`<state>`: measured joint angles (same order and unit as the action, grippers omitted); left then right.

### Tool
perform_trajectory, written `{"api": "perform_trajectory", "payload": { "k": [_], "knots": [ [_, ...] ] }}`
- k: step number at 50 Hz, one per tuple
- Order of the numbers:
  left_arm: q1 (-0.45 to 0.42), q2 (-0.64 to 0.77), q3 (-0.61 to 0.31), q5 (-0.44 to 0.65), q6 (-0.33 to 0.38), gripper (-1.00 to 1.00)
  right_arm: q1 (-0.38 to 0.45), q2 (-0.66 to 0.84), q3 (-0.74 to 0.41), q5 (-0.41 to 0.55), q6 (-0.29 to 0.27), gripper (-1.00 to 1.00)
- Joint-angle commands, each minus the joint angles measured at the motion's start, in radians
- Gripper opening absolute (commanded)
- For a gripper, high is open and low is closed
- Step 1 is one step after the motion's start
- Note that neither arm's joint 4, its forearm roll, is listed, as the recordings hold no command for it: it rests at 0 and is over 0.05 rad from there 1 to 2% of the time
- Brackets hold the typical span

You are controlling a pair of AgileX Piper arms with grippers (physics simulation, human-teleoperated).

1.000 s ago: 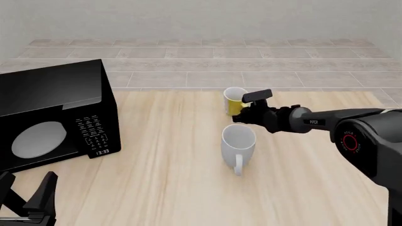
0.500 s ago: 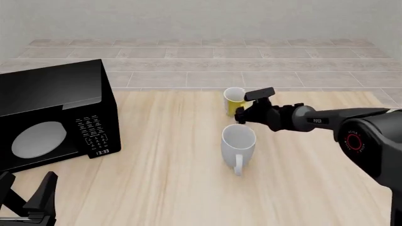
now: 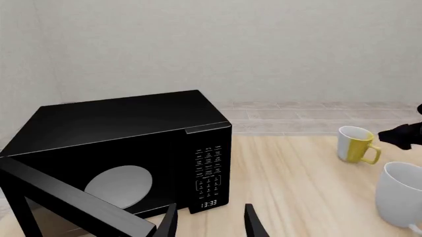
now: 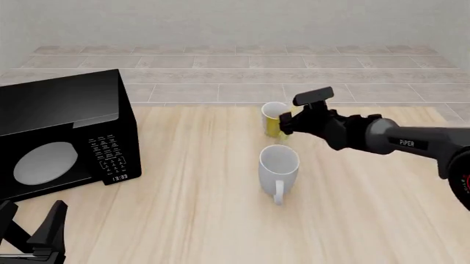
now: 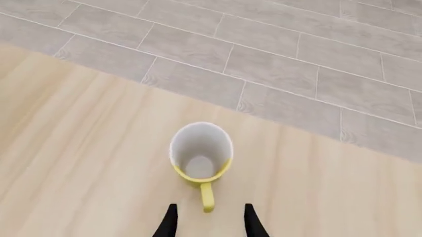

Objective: Put the yellow and white mug to the front of the white mug.

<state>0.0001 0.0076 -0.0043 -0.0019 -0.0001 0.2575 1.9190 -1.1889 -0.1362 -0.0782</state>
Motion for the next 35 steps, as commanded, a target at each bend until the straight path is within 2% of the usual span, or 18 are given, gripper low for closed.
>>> {"api": "perform_trajectory", "payload": {
  "k": [1,11,25,35],
  "knots": [
    [0.0,0.0,0.0,0.0,0.0,1.0,0.018,-0.154,0.117,-0.029,-0.016,1.0],
    [0.0,0.0,0.0,0.0,0.0,1.0,0.04,-0.34,0.255,-0.046,-0.048,1.0],
    [0.0,0.0,0.0,0.0,0.0,1.0,0.016,-0.464,0.379,-0.094,-0.055,1.0],
    [0.0,0.0,0.0,0.0,0.0,1.0,0.009,-0.585,0.431,-0.044,-0.092,1.0]
  ]
}}
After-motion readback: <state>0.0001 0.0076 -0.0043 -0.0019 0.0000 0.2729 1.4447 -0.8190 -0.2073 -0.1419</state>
